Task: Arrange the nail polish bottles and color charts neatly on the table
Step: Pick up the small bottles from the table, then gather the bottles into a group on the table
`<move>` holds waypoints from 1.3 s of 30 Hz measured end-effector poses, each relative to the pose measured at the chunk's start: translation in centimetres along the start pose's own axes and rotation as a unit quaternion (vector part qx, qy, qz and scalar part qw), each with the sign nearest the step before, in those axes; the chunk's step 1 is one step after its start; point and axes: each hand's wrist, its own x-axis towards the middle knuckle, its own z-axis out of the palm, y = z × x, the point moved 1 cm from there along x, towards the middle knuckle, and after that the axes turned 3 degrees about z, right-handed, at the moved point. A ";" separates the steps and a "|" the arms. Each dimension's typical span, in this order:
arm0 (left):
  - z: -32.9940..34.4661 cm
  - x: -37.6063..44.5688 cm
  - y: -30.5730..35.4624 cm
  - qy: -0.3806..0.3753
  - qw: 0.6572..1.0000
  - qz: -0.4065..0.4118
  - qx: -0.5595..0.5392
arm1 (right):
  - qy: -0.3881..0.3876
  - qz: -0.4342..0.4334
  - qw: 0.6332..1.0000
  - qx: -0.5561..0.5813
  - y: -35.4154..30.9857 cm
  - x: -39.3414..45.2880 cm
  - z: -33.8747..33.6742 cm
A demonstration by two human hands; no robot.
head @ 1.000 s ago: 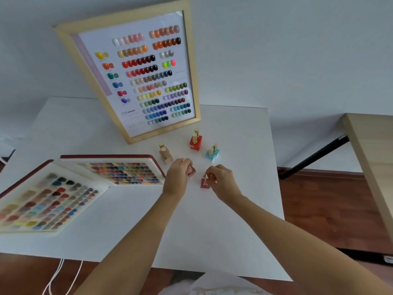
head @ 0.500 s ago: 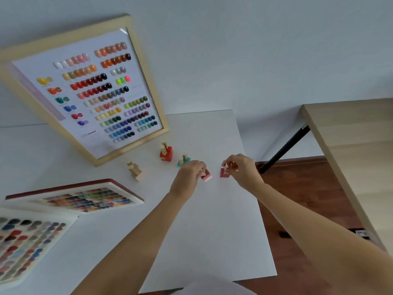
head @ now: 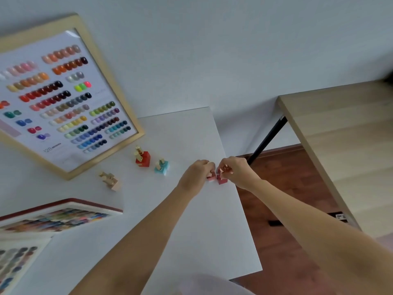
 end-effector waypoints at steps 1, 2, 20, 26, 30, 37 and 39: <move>0.0 0.0 0.0 -0.001 1.000 -0.003 0.001 | -0.002 0.002 1.000 0.003 0.1 0.0 0.1; -0.1 0.0 0.0 -0.001 1.000 -0.007 0.002 | -0.001 0.005 1.000 0.010 0.2 0.1 0.1; 0.6 -1.0 0.2 0.007 0.998 -0.062 -0.020 | -0.037 0.034 0.998 0.037 1.6 -0.9 0.4; -1.3 -3.7 -1.4 0.101 0.990 -0.095 -0.039 | -0.052 0.005 0.999 -0.003 0.5 -0.4 -2.3; -3.8 -6.5 -3.6 0.207 0.969 -0.132 -0.039 | 0.012 -0.041 0.999 -0.001 -2.5 1.5 -2.5; -8.6 -9.2 -8.3 0.302 0.919 -0.253 -0.022 | -0.003 -0.113 0.993 -0.028 -9.2 4.4 2.8; -9.4 -9.1 -9.4 0.284 0.917 -0.279 -0.009 | -0.016 -0.112 0.993 -0.026 -10.6 4.8 4.7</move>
